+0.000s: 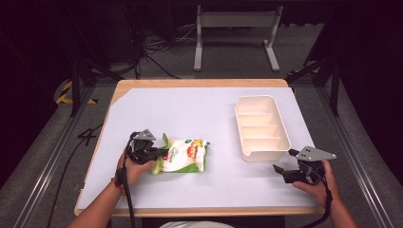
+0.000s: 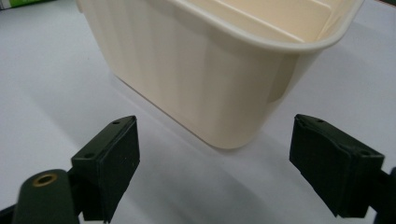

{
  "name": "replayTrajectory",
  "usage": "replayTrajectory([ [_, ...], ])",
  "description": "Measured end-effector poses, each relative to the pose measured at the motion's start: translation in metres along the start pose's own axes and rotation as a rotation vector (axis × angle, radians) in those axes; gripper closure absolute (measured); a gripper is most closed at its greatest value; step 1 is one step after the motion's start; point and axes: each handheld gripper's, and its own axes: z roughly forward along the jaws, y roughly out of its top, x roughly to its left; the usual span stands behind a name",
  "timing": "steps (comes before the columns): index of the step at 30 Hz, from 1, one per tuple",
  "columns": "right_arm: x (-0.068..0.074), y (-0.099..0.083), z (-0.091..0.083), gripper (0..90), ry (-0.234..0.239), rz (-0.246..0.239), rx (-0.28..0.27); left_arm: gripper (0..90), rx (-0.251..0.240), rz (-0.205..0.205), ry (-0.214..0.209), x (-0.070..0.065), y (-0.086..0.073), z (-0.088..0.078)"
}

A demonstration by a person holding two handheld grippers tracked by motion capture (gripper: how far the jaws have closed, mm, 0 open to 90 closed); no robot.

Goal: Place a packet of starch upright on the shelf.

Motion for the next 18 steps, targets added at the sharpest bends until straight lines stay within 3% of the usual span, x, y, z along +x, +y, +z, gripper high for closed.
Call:
replayTrajectory([
  [5,-0.001,0.0,-0.001,15.8,-0.001,0.007,-0.005,89.3,-0.072,0.041,0.017,-0.009,0.013,-0.009],
  [6,-0.001,0.0,-0.001,15.8,-0.001,0.01,-0.006,89.3,-0.106,0.079,0.012,-0.015,0.023,-0.014],
  [8,-0.001,0.0,-0.001,15.8,-0.001,0.01,-0.005,89.4,-0.116,0.089,0.002,-0.018,0.029,-0.016],
  [9,-0.002,0.0,-0.001,15.9,-0.001,0.012,-0.004,89.5,-0.143,0.123,-0.005,-0.024,0.041,-0.018],
  [14,-0.001,-0.001,-0.002,15.8,-0.004,0.007,-0.001,89.6,-0.184,0.173,-0.028,-0.036,0.062,-0.017],
  [15,-0.002,-0.001,-0.002,15.8,-0.006,0.013,-0.007,89.6,-0.198,0.199,-0.035,-0.042,0.071,-0.017],
  [18,-0.003,-0.001,-0.003,15.8,-0.009,0.017,-0.01,89.6,-0.214,0.236,-0.03,-0.05,0.083,-0.02],
])
